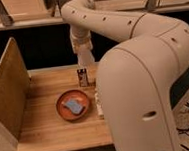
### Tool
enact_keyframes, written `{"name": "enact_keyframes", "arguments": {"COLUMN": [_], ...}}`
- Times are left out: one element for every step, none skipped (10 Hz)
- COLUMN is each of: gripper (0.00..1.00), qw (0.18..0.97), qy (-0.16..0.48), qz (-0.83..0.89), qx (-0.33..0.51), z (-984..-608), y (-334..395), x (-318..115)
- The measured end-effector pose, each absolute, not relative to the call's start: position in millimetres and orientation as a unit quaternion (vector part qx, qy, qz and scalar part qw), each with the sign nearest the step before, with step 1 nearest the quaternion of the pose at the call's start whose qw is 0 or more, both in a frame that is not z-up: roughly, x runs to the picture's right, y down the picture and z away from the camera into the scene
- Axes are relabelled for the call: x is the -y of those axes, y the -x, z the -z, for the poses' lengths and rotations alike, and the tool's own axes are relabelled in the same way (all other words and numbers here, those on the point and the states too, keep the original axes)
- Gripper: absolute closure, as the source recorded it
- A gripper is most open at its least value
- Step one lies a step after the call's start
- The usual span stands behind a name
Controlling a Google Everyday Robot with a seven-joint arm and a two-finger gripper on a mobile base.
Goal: Place the ceramic cup over the eraser
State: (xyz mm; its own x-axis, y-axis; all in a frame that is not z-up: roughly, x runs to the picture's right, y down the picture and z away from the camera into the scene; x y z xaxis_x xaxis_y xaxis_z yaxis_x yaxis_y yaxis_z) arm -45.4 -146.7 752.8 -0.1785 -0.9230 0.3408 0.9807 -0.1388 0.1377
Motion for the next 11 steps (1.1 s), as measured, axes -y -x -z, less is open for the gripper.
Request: {"name": "enact_keyframes", "arguments": {"gripper": [1.00, 1.00, 1.00, 1.00, 1.00, 1.00, 1.00, 1.00, 1.00, 1.00, 1.00], "qw": [0.638, 0.642, 0.646, 0.648, 0.649, 0.648, 0.648, 0.648, 0.647, 0.644, 0.640], "qy": [0.094, 0.100, 0.100, 0.100, 0.100, 0.100, 0.100, 0.097, 0.087, 0.078, 0.067], "qz": [0.745, 0.742, 0.740, 0.740, 0.739, 0.739, 0.740, 0.740, 0.743, 0.746, 0.750], "qx": [0.168, 0.166, 0.158, 0.153, 0.152, 0.152, 0.152, 0.152, 0.151, 0.151, 0.151], "z": [-746, -742, -740, -740, -740, -739, -740, -742, -749, -756, -766], "y": [46, 46, 44, 42, 41, 42, 43, 44, 47, 52, 58], "x": [134, 123, 118, 116, 115, 115, 115, 116, 121, 125, 129]}}
